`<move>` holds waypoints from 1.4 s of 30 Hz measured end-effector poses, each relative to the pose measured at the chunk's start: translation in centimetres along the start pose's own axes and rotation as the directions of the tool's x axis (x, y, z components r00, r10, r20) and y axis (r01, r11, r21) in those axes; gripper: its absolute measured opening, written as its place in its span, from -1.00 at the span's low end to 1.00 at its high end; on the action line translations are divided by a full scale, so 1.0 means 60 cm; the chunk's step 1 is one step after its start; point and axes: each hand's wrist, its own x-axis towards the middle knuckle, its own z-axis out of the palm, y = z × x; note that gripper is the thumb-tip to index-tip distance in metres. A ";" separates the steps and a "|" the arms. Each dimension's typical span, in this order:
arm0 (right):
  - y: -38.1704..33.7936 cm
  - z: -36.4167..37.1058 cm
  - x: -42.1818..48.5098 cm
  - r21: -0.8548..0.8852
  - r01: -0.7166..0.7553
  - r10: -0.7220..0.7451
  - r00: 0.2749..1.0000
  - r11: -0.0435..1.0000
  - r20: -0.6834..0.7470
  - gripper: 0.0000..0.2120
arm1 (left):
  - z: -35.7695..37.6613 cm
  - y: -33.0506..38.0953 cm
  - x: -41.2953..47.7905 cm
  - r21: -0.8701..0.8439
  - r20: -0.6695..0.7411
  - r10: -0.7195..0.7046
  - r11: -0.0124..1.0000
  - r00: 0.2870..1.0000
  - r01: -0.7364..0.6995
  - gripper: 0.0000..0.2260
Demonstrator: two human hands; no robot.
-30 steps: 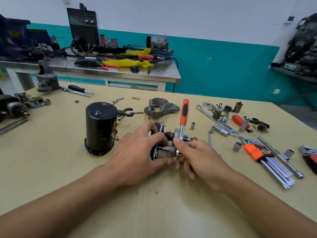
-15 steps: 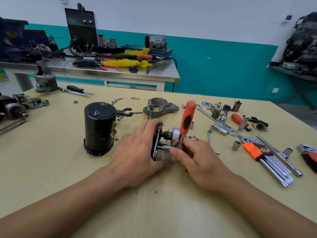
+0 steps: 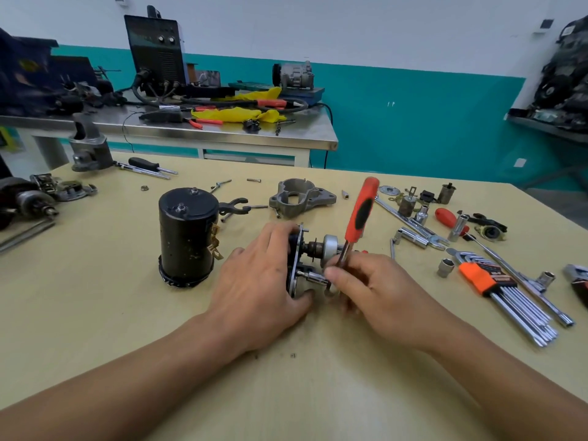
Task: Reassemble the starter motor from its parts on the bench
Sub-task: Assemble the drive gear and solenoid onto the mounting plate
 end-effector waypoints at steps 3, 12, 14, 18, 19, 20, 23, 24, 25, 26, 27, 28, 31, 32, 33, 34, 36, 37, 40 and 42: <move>0.004 -0.009 -0.004 -0.241 0.209 -0.211 0.977 0.948 0.019 -0.81 | 0.002 -0.001 0.000 0.000 -0.017 -0.032 0.999 0.999 0.032 -0.37; 0.014 0.018 0.001 -0.378 0.250 -0.302 0.949 0.891 -0.086 -0.58 | -0.005 0.000 0.004 -0.014 0.042 -0.015 1.000 0.999 0.016 -0.34; 0.016 0.025 -0.001 -0.251 0.191 -0.233 0.960 0.949 -0.152 -0.59 | -0.014 -0.011 0.006 -0.024 0.132 0.040 0.999 0.990 -0.037 -0.23; -0.001 0.037 -0.002 0.110 0.022 -0.003 0.985 0.994 -0.171 -0.48 | -0.043 -0.044 0.020 -0.078 0.361 0.100 0.994 0.927 -0.077 -0.02; -0.005 0.037 0.001 0.184 -0.040 0.069 0.985 0.982 -0.155 -0.47 | -0.045 -0.049 0.022 -0.088 0.386 0.106 0.993 0.916 -0.078 0.01; -0.010 0.035 0.007 0.241 -0.116 0.151 0.979 0.964 -0.134 -0.47 | -0.046 -0.051 0.023 -0.099 0.394 0.113 0.992 0.912 -0.080 0.02; -0.019 0.022 0.025 0.343 -0.363 0.390 0.921 0.866 -0.011 -0.49 | -0.042 -0.053 0.021 -0.130 0.376 0.142 0.986 0.916 -0.100 0.01; -0.021 0.020 0.027 0.358 -0.416 0.437 0.899 0.836 0.024 -0.53 | -0.040 -0.054 0.020 -0.142 0.369 0.151 0.984 0.917 -0.104 0.00; -0.022 0.019 0.025 0.350 -0.437 0.453 0.891 0.829 0.040 -0.55 | -0.040 -0.056 0.020 -0.155 0.361 0.157 0.982 0.919 -0.106 0.00; -0.022 0.019 0.022 0.322 -0.421 0.433 0.901 0.848 0.036 -0.54 | -0.040 -0.057 0.020 -0.170 0.351 0.163 0.979 0.922 -0.108 0.00; -0.021 0.020 0.016 0.279 -0.366 0.378 0.926 0.888 0.011 -0.52 | -0.040 -0.059 0.021 -0.187 0.339 0.170 0.976 0.925 -0.111 0.00; -0.017 0.021 0.011 0.223 -0.277 0.290 0.957 0.935 -0.030 -0.49 | -0.040 -0.060 0.020 -0.203 0.330 0.176 0.973 0.927 -0.113 -0.01; 0.000 0.009 0.001 -0.123 0.147 -0.164 0.976 0.982 -0.143 -0.58 | -0.039 -0.060 0.020 -0.242 0.307 0.183 0.964 0.934 -0.109 -0.08; 0.004 0.003 0.002 -0.259 0.289 -0.330 0.935 0.922 -0.132 -0.66 | -0.039 -0.060 0.019 -0.250 0.297 0.183 0.962 0.937 -0.109 -0.12; 0.005 -0.001 0.005 -0.371 0.404 -0.470 0.876 0.836 -0.105 -0.72 | -0.038 -0.060 0.019 -0.257 0.288 0.183 0.960 0.940 -0.108 -0.15; 0.007 -0.001 0.007 -0.444 0.483 -0.568 0.820 0.755 -0.073 -0.74 | -0.038 -0.061 0.019 -0.265 0.280 0.180 0.959 0.943 -0.104 -0.16; 0.013 0.005 0.007 -0.447 0.526 -0.614 0.787 0.723 -0.066 -0.74 | -0.037 -0.063 0.018 -0.286 0.275 0.171 0.954 0.946 -0.089 -0.19; 0.012 0.011 0.005 -0.378 0.482 -0.555 0.824 0.790 -0.109 -0.72 | -0.036 -0.064 0.018 -0.293 0.275 0.174 0.952 0.945 -0.090 -0.21; -0.002 0.028 0.002 0.090 0.145 -0.123 0.969 0.985 -0.215 -0.66 | -0.034 -0.066 0.017 -0.295 0.274 0.187 0.950 0.943 -0.103 -0.25; -0.010 0.032 0.007 0.304 -0.042 0.102 0.978 0.952 -0.182 -0.63 | -0.034 -0.065 0.018 -0.290 0.272 0.210 0.949 0.939 -0.128 -0.27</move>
